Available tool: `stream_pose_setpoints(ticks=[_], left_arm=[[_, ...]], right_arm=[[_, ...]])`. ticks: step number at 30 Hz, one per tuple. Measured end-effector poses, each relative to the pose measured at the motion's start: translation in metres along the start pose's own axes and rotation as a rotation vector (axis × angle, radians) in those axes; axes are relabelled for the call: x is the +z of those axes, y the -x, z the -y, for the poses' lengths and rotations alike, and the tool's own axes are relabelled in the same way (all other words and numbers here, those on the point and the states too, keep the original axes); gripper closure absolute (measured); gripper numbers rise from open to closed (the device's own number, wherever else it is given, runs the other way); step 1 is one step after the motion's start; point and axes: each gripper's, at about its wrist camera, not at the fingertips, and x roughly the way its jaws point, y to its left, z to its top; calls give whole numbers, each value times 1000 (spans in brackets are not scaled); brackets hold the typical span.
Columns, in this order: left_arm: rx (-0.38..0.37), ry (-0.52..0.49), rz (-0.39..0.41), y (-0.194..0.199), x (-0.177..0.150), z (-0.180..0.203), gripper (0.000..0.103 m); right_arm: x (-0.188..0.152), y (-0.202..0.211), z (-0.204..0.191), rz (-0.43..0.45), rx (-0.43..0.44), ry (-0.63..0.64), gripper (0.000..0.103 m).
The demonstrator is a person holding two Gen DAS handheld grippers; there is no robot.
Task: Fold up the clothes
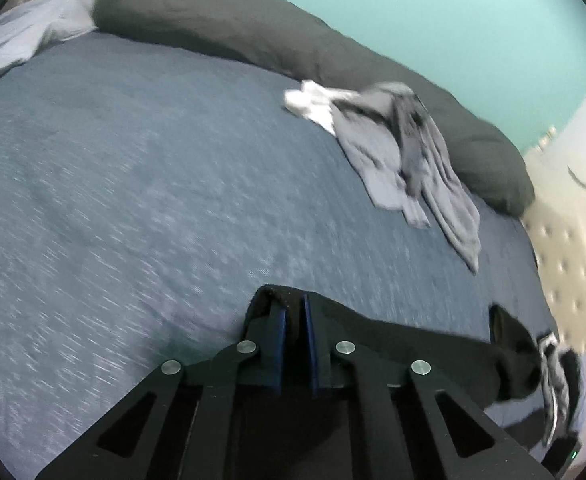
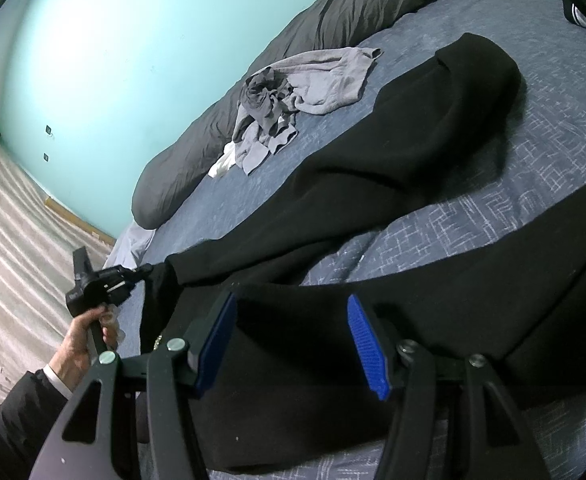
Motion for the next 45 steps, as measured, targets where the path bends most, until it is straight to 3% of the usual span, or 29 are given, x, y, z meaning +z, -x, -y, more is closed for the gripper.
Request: stream_pose_setpoints(ticks=[9, 16, 19, 21, 25, 28, 32, 39, 45], left_arm=[[82, 73, 43, 0, 39, -14, 96], [127, 106, -52, -39, 36, -28, 94], [108, 115, -32, -36, 29, -33, 87], [109, 126, -18, -26, 27, -37, 75], [105, 154, 0, 1, 19, -49, 66], [105, 120, -12, 16, 6, -52, 66], [78, 84, -85, 21, -22, -65, 65], [-2, 105, -207, 16, -76, -86, 58], [-32, 140, -218, 39, -115, -97, 58]], right_arm=[[-1, -3, 4, -5, -5, -1, 44], [1, -1, 8, 6, -18, -3, 44], [1, -2, 8, 4, -21, -4, 44], [0, -3, 8, 3, -19, -3, 44], [1, -3, 6, 2, -15, -2, 44], [2, -2, 4, 8, -10, -4, 44], [3, 2, 1, 22, 0, -2, 44], [3, 3, -3, 24, 8, 2, 44], [4, 4, -4, 27, 10, 2, 44]])
